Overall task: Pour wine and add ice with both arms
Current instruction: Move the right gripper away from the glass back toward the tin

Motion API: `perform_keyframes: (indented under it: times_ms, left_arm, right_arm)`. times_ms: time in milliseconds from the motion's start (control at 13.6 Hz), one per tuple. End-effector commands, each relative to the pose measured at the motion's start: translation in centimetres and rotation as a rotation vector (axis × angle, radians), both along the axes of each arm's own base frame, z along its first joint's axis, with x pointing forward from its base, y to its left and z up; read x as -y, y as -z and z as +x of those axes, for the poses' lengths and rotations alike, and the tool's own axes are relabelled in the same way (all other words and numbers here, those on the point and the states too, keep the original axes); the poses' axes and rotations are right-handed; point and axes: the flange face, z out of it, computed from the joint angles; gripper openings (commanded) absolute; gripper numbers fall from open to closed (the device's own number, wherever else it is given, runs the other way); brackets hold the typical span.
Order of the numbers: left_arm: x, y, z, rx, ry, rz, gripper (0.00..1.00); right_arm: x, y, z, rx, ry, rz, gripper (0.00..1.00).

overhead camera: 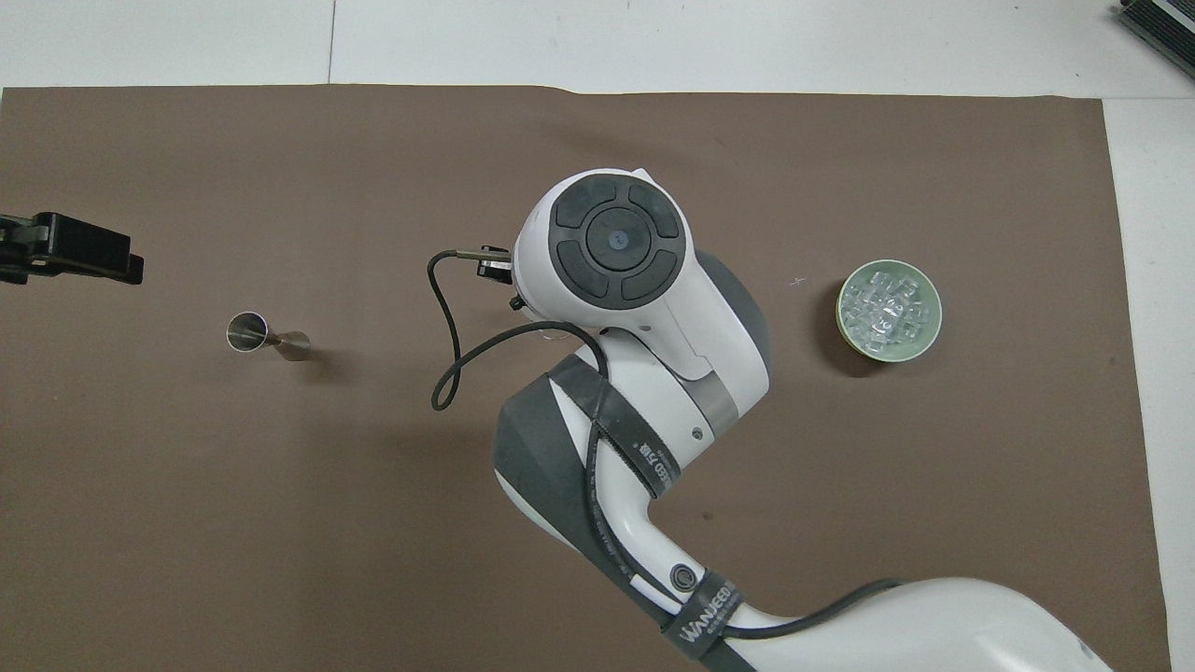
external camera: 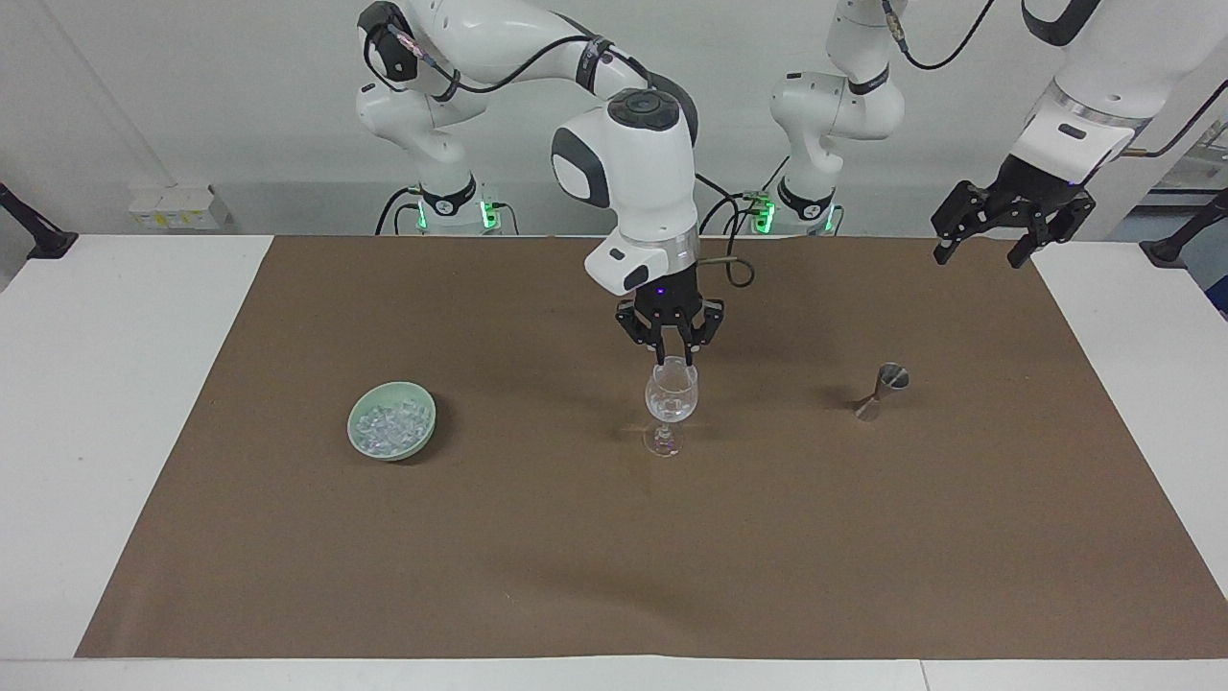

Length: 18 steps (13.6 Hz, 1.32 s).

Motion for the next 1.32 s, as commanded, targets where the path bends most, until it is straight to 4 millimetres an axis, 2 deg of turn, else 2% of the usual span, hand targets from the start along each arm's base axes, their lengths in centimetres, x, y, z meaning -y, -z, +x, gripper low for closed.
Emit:
perform_keyframes:
  times_ms: [0, 73, 220, 293, 806, 879, 1246]
  left_arm:
    - [0.2, 0.0, -0.6, 0.017, 0.019, 0.016, 1.0]
    - [0.2, 0.0, -0.6, 0.017, 0.019, 0.015, 1.0]
    - [0.2, 0.2, -0.8, 0.008, 0.021, 0.012, 1.0]
    - [0.1, 0.5, -0.9, -0.001, 0.027, 0.012, 1.0]
    - [-0.5, 2.8, -2.6, -0.038, 0.055, -0.001, 1.0]
    - [-0.6, 3.3, -2.8, -0.046, 0.063, -0.002, 1.0]
    - [-0.6, 3.7, -2.1, -0.033, 0.055, -0.001, 1.0]
  right_arm:
    - [3.1, -2.5, -0.7, 0.001, 0.027, -0.026, 0.8]
    - [3.2, -2.4, -0.8, -0.001, 0.027, -0.033, 1.0]
    - [4.2, -2.9, -1.2, -0.001, 0.033, -0.065, 1.0]
    - [5.6, -3.5, -1.4, -0.004, 0.038, -0.084, 1.0]
    - [19.6, -6.8, -5.2, -0.044, -0.062, -0.236, 1.0]
    - [21.0, -7.2, -5.6, -0.067, -0.07, -0.252, 1.0]
    - [24.8, -8.6, -5.3, -0.109, -0.048, -0.227, 1.0]
